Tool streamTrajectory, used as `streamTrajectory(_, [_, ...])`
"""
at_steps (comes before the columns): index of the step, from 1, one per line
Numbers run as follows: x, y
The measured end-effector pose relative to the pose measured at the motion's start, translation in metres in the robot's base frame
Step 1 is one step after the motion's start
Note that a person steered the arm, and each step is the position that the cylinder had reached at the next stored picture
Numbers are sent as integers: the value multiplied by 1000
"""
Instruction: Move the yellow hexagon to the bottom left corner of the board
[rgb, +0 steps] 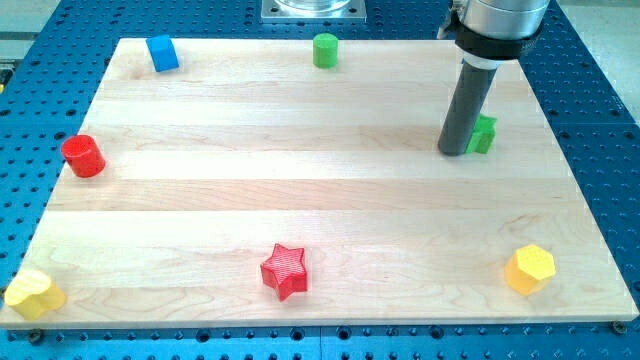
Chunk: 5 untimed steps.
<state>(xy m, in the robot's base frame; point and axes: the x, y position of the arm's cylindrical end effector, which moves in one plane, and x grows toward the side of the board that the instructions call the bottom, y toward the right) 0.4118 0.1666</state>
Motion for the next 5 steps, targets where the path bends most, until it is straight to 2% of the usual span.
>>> streamTrajectory(2, [3,-14])
streamTrajectory(3, [4,-47])
streamTrajectory(4, [45,-84])
streamTrajectory(5, [78,-78])
